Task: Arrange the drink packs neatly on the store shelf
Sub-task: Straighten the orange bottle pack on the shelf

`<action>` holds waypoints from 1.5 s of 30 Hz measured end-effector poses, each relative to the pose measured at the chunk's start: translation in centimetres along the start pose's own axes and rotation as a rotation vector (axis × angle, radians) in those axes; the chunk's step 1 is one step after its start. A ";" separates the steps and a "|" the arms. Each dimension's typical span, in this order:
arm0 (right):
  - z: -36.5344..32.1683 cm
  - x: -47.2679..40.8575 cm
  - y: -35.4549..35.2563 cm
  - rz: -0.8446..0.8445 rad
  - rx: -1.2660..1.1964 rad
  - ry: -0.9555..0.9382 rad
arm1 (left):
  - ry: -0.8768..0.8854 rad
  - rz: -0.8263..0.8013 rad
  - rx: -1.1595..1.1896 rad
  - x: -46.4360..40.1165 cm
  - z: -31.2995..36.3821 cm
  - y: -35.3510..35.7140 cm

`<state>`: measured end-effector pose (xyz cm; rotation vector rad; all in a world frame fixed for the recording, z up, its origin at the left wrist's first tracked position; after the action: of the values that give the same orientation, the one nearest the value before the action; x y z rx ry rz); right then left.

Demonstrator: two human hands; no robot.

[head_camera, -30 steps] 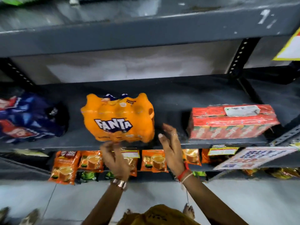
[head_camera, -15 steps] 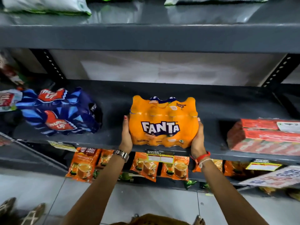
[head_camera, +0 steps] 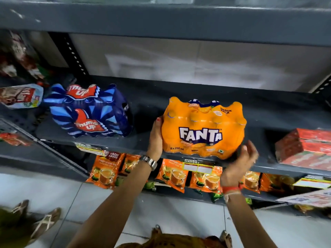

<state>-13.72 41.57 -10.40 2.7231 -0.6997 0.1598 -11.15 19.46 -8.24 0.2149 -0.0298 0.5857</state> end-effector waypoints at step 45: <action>16.5 17.7 30.3 -0.964 0.193 0.620 | 0.102 0.457 0.059 -7.7 7.9 -31.7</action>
<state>-12.53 3.03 -14.12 2.6128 0.8130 0.7916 0.17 -12.10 -7.31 0.2370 0.0389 1.0530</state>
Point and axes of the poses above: each hand's wrist, its own x-axis away from the middle knuckle, its own y-axis out of the palm, z = x × y, the point moved 3 cm from there along -x, towards the middle knuckle, and after that the axes turned 6 degrees about y, right-handed, at the moved point
